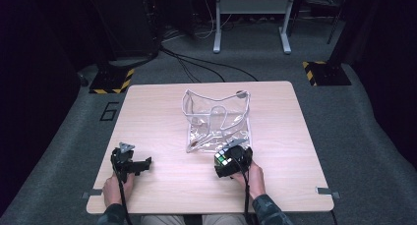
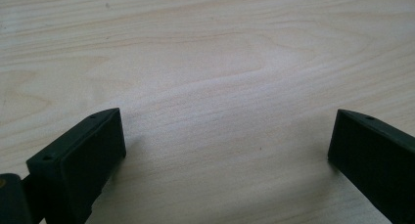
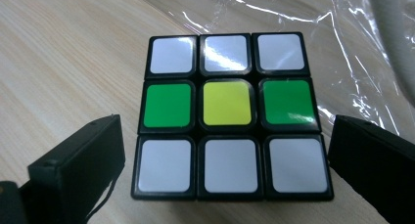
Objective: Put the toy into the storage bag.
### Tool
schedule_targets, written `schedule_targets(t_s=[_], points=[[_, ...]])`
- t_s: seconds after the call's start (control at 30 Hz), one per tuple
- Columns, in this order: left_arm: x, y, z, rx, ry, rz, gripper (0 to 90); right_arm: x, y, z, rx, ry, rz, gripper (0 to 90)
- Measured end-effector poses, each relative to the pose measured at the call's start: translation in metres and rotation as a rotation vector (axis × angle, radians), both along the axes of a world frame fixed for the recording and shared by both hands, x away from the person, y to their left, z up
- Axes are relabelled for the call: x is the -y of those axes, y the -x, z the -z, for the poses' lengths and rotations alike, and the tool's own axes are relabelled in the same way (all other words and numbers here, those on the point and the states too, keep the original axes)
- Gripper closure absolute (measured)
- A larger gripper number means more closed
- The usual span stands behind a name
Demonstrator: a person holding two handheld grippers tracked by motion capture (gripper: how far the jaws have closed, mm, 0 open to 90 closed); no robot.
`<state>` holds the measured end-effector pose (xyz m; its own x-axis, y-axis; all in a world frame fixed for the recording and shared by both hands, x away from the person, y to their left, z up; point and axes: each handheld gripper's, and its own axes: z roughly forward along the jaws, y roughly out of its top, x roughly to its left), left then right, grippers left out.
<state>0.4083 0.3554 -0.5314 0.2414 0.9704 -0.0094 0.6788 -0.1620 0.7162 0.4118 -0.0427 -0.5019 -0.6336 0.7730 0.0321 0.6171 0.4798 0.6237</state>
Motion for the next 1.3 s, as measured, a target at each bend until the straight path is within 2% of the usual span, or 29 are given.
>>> schedule_targets(t_s=[0.1,0.23,0.27,0.5,0.67,0.77,1.23,1.3], points=[[0.000,0.000,0.000,-0.001,0.003,0.000,0.3,-0.002,0.000,0.001,0.014,-0.005,0.019,8.8],[0.000,0.000,0.000,-0.002,0.001,0.001,0.3,0.000,0.001,0.000,0.020,-0.010,0.022,30.9],[0.000,0.000,0.000,-0.002,-0.002,0.005,0.3,0.000,0.001,0.000,0.015,-0.013,0.029,32.1],[0.000,0.000,0.000,-0.003,-0.002,0.006,0.3,0.000,0.004,-0.003,0.019,0.002,0.016,32.9],[0.000,0.000,0.000,-0.001,0.000,0.005,0.3,0.003,0.005,-0.008,0.033,-0.026,0.022,33.0],[0.000,0.000,0.000,-0.003,-0.003,0.007,0.3,0.004,0.003,-0.009,0.025,-0.030,0.020,33.0],[0.000,0.000,0.000,0.000,0.001,0.003,0.3,0.005,0.008,-0.022,0.048,-0.028,-0.007,33.2],[0.000,0.000,0.000,-0.006,-0.005,0.008,0.3,0.006,0.009,-0.025,0.038,-0.028,-0.005,33.2]])
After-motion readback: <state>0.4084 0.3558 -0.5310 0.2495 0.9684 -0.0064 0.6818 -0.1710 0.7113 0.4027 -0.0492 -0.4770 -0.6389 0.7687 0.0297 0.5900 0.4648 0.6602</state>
